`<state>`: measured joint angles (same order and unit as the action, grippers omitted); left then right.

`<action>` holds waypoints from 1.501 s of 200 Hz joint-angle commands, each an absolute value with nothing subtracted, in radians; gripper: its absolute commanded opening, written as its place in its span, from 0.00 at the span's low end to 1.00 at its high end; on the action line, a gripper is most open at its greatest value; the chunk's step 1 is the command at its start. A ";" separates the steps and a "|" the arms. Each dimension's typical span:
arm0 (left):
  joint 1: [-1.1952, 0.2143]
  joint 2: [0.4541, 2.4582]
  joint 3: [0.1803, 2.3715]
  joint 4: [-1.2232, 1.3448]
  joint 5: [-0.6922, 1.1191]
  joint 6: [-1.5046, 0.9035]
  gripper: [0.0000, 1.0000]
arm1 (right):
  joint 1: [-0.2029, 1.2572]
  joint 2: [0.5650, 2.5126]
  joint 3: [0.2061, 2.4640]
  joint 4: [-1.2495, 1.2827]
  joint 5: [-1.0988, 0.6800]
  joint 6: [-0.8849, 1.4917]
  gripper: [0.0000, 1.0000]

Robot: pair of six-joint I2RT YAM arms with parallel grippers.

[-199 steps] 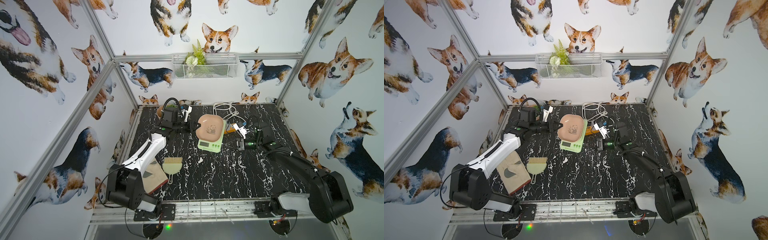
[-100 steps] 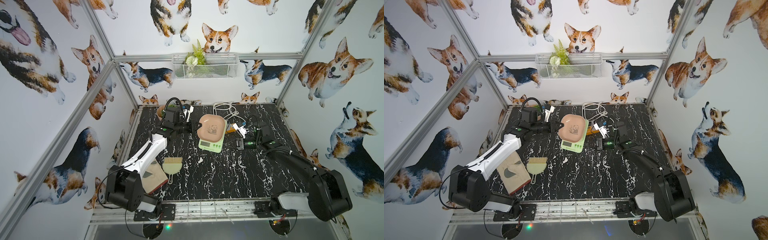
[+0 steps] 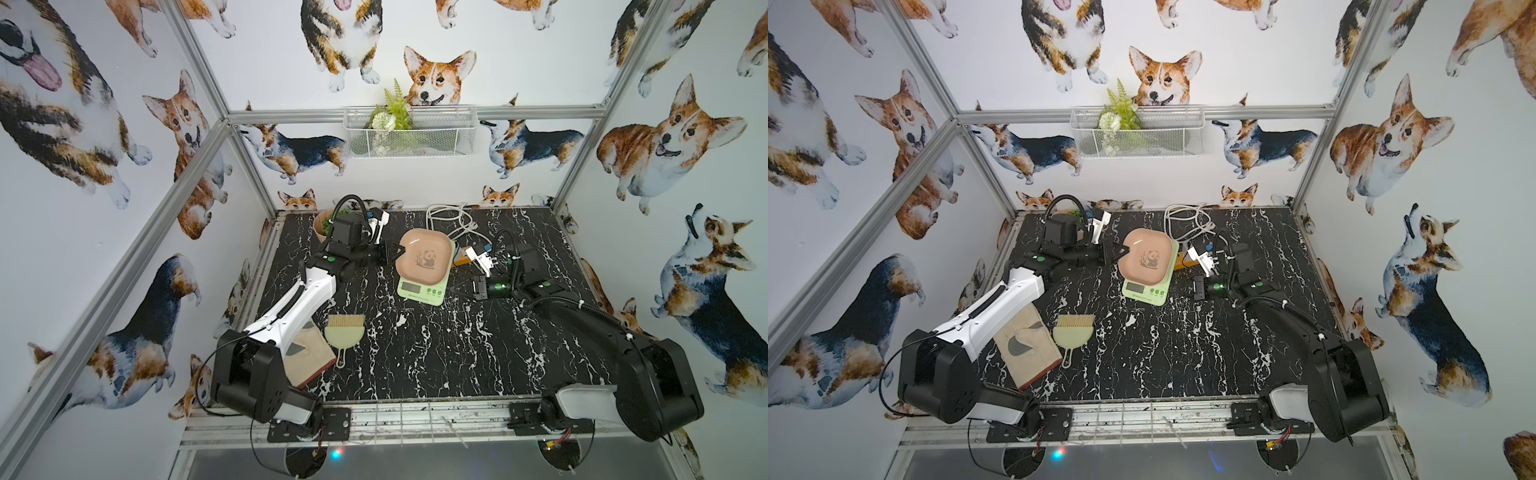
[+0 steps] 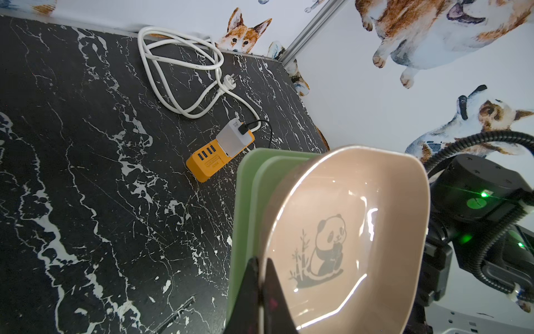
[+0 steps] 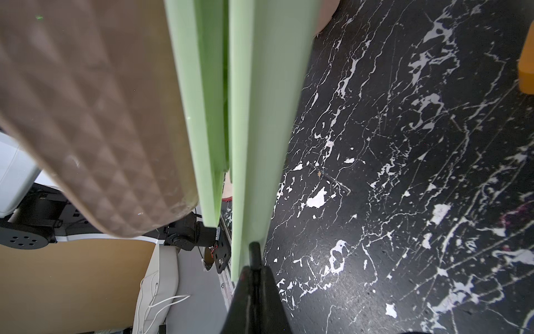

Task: Charge the electronic scale
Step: Insert the charging cable into the electronic scale, then place the electronic scale at the center of the board.

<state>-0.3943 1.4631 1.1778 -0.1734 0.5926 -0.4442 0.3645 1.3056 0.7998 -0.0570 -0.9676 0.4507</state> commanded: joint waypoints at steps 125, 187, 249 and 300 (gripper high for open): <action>-0.401 1.464 1.172 -0.139 0.688 -0.447 0.00 | 0.359 1.191 0.840 -0.167 -0.841 0.351 0.72; -0.398 1.471 1.176 -0.156 0.677 -0.436 0.00 | 0.312 1.167 0.848 -0.210 -0.873 0.333 0.80; -0.397 1.547 1.206 -0.289 0.538 -0.389 0.00 | 0.265 1.106 0.856 -0.267 -0.877 0.311 0.83; -0.398 1.648 1.272 -0.423 0.379 -0.364 0.00 | 0.236 1.067 0.856 -0.277 -0.842 0.313 0.83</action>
